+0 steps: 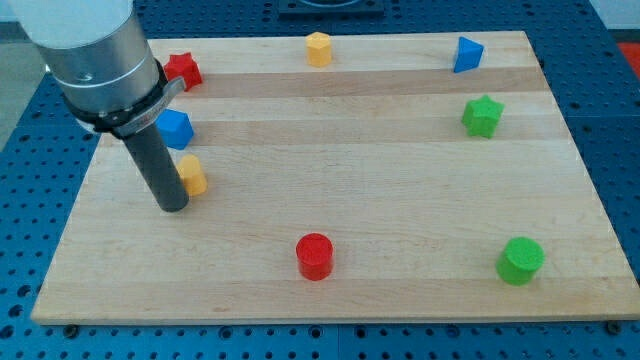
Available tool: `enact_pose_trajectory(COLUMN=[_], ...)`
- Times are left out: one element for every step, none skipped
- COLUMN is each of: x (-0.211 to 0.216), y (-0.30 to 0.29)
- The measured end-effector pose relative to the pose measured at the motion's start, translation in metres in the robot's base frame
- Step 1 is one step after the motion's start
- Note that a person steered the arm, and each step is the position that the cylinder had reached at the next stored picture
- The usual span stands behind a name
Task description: Slightly move the heart towards the cube
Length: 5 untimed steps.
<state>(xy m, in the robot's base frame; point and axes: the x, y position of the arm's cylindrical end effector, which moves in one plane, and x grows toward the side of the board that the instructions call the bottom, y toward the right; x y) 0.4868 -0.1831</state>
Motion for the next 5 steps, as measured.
enact_pose_trajectory(x=[-0.001,0.041,0.049,0.038,0.038], y=[0.0,0.003,0.02,0.02,0.044])
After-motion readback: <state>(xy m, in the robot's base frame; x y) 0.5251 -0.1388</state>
